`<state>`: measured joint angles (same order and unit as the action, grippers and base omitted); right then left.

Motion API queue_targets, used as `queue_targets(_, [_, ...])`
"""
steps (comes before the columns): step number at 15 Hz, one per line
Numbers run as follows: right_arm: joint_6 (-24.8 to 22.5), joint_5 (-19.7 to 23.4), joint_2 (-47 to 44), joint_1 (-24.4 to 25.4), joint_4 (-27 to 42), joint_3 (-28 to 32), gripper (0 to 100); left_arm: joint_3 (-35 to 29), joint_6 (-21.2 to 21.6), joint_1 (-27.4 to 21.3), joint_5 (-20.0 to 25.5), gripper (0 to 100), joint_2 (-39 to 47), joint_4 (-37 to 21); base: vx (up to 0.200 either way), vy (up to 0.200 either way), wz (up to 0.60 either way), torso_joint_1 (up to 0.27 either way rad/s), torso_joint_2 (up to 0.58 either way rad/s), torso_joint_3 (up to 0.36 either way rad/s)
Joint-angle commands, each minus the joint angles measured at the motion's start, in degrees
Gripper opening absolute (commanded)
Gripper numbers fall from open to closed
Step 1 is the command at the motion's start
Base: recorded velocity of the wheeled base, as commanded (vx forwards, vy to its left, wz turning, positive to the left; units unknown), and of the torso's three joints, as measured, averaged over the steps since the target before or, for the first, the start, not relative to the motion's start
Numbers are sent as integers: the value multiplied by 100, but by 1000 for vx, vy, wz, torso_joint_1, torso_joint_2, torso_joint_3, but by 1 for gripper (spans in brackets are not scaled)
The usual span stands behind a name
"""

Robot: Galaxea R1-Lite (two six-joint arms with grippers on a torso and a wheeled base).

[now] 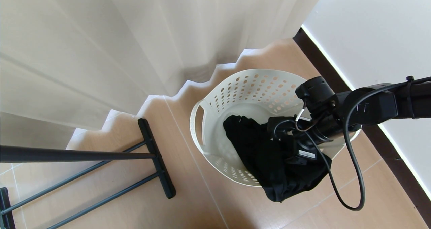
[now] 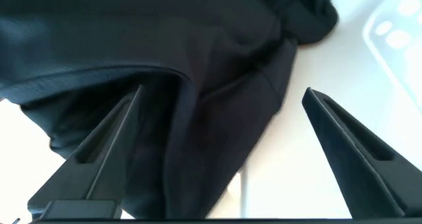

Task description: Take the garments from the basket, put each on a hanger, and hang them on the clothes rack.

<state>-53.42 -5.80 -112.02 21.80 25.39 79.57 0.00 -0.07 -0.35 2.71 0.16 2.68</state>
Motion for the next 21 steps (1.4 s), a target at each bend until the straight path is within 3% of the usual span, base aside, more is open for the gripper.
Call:
queue_targets(1, [-2,-9,-110,18,-26,15,100,0,-1,0,2,100,2,4,0,0,0,0,0,0])
queue_targets(5, [-2,-211,-294,18,-43,24,100,0,-1,0,2,100,2,4,0,0,0,0,0,0])
queue_targets(13, [16,-202,-786,18,-78,410,100,0,-1,0,2,100,2,4,0,0,0,0,0,0])
queue_targets(14, [16,-193,-839,18,-78,498,0,0,-1,0,2,100,2,4,0,0,0,0,0,0])
queue_targets(18, [68,-193,-874,18,-70,648,0,0,-1,0,2,100,2,4,0,0,0,0,0,0])
queue_targets(21, [851,-211,-681,26,-26,683,0,0,-1,0,2,100,2,4,0,0,0,0,0,0])
